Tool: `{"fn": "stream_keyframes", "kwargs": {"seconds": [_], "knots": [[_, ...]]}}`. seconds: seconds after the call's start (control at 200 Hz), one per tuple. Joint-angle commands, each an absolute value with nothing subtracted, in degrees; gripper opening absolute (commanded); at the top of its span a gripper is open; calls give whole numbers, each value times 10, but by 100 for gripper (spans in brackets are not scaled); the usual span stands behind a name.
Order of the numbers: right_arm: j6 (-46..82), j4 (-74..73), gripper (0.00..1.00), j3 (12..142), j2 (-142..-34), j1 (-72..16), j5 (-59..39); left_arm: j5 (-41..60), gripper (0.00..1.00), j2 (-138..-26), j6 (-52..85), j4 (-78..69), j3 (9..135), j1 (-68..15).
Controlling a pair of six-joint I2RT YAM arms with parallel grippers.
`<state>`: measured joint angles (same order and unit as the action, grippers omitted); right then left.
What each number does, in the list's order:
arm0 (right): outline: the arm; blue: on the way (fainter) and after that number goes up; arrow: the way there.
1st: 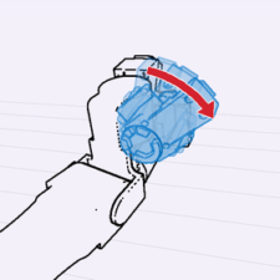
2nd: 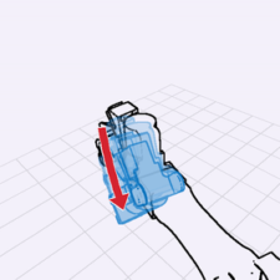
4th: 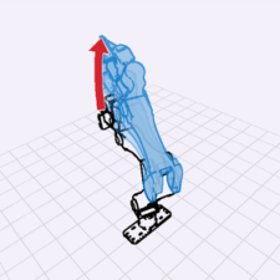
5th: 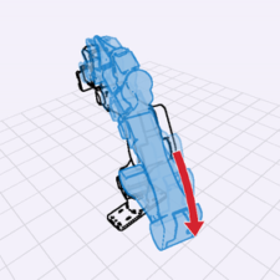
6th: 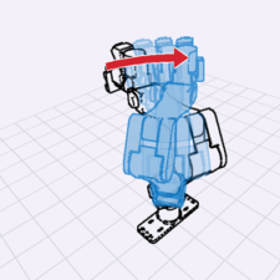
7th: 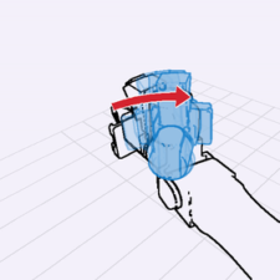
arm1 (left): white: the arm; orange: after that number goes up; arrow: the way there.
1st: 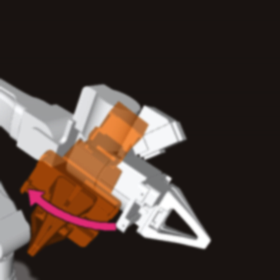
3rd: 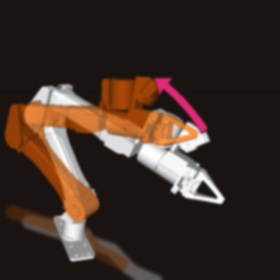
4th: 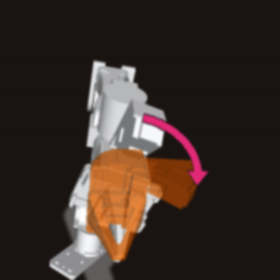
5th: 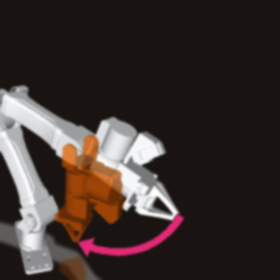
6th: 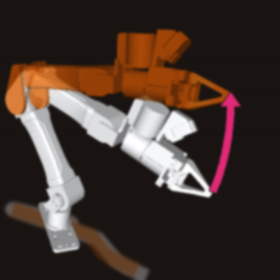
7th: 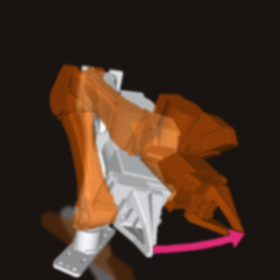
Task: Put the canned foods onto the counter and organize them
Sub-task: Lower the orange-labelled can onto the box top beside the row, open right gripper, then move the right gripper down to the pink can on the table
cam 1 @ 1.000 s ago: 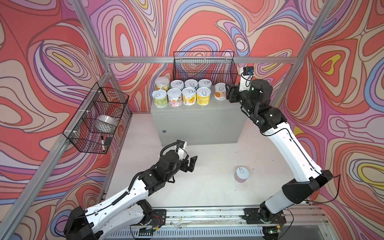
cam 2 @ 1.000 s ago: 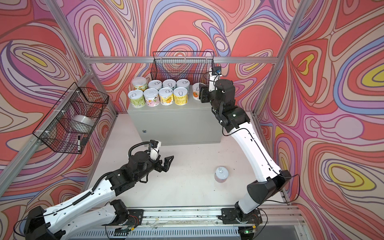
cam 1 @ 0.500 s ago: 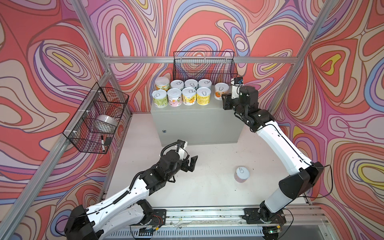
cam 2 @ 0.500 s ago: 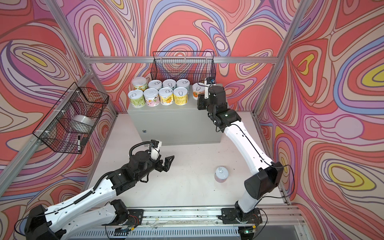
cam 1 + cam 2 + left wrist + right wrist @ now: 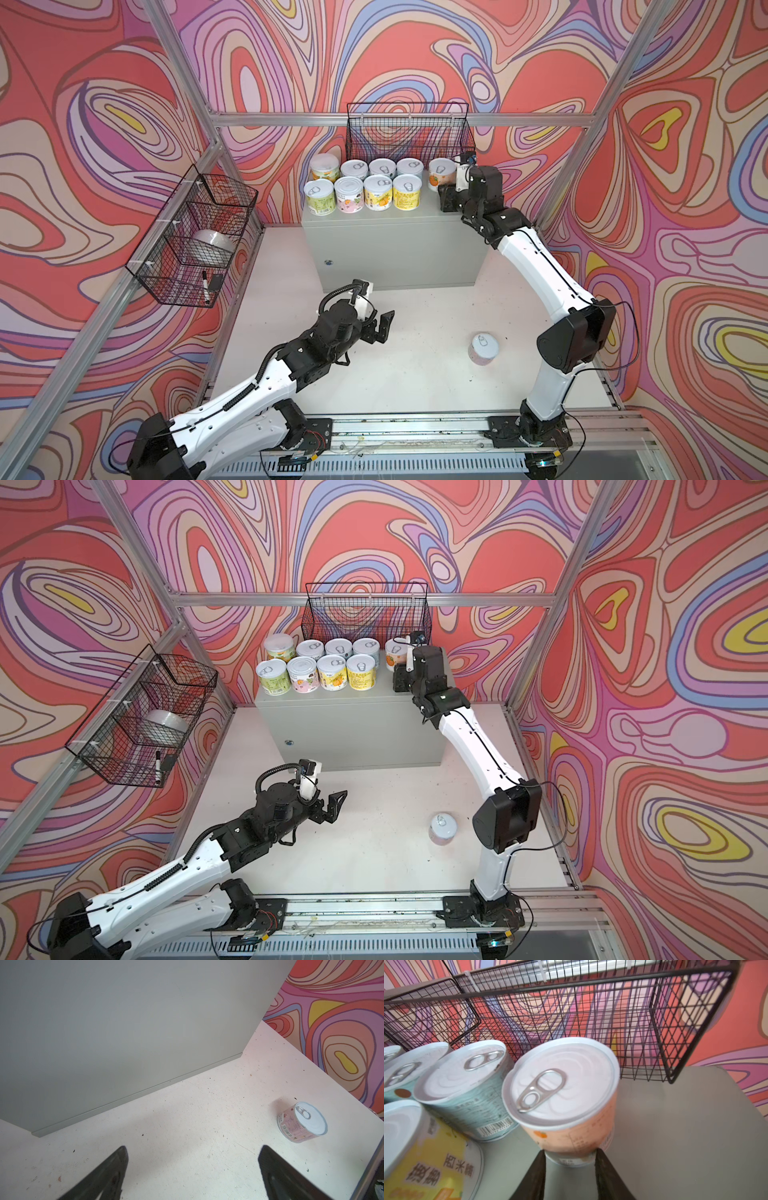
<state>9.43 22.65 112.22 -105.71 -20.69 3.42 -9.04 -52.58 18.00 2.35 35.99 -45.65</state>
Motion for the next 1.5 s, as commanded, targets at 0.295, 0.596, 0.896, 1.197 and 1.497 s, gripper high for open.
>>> {"fn": "stream_keyframes", "kwargs": {"seconds": [0.295,0.596,0.896,1.197,1.497], "knots": [[77,213,40,1150,-1075,-205,-6,-98,100,-524,176,16,350,-452],[73,211,59,1062,-946,-205,78,-57,100,-562,174,-51,326,-452],[151,496,81,990,-790,-206,37,22,100,-659,194,-198,284,-459],[289,599,84,710,-564,-209,55,52,100,-684,188,-282,277,-481],[382,647,94,516,-485,-209,16,73,100,-793,207,-392,283,-515]]}}
